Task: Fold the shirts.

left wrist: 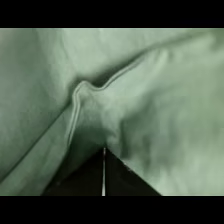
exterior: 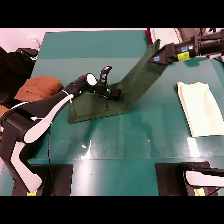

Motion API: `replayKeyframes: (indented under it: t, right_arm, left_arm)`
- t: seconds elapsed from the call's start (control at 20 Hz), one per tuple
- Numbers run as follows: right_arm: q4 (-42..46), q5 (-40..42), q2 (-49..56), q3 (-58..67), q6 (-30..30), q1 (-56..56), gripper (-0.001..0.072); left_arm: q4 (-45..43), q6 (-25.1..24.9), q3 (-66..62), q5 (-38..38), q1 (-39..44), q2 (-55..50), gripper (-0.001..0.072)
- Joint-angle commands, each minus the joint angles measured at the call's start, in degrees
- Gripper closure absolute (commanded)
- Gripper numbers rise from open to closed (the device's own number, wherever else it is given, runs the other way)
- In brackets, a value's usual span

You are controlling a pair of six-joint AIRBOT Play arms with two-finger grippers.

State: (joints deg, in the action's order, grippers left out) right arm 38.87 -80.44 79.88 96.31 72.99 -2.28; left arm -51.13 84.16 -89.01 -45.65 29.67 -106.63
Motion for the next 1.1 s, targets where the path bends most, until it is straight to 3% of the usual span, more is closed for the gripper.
replayKeyframes:
  t: [0.0,0.15,0.35,0.55,0.6,0.65,0.7,0.9,1.05]
  right_arm:
    - [-0.33,1.92,-0.33,3.41,2.14,-4.83,0.0695]
    - [-0.52,3.63,-0.33,4.11,2.6,-8.04,0.0695]
    - [-5.14,7.48,3.28,3.98,1.07,-16.11,0.0695]
    - [-6.4,23.74,12.15,4.07,-3.34,-30.93,0.0689]
    - [-6.54,28.5,14.51,4.09,-4.98,-34.42,0.0587]
    - [-6.43,33.0,16.79,4.09,-7.02,-37.59,0.0406]
    - [-6.34,35.1,18.47,4.31,-7.13,-39.47,0.0357]
    - [-5.64,28.48,17.88,3.93,-7.1,-36.98,0.0361]
    - [-5.62,24.92,12.26,-5.79,-7.04,-30.01,0.0364]
  left_arm:
    - [-0.07,0.02,-2.97,-3.15,-0.46,-0.31,0.0683]
    - [-1.99,0.07,-6.38,-7.08,-4.57,3.08,0.0683]
    - [-10.25,-0.13,-7.41,-10.95,-15.65,15.28,0.0683]
    - [-14.21,-0.2,-7.41,-11.37,-27.23,28.41,0.0683]
    - [-14.82,-0.2,-7.41,-11.43,-29.62,31.1,0.0683]
    - [-14.97,-0.17,-7.41,-11.45,-31.63,33.27,0.0683]
    - [-14.97,-0.17,-7.41,-11.54,-33.11,34.73,0.0683]
    - [-14.64,-0.61,-7.39,-14.6,-34.14,36.44,0.0682]
    - [-14.71,-1.42,-6.51,-15.28,-30.97,36.26,0.0683]
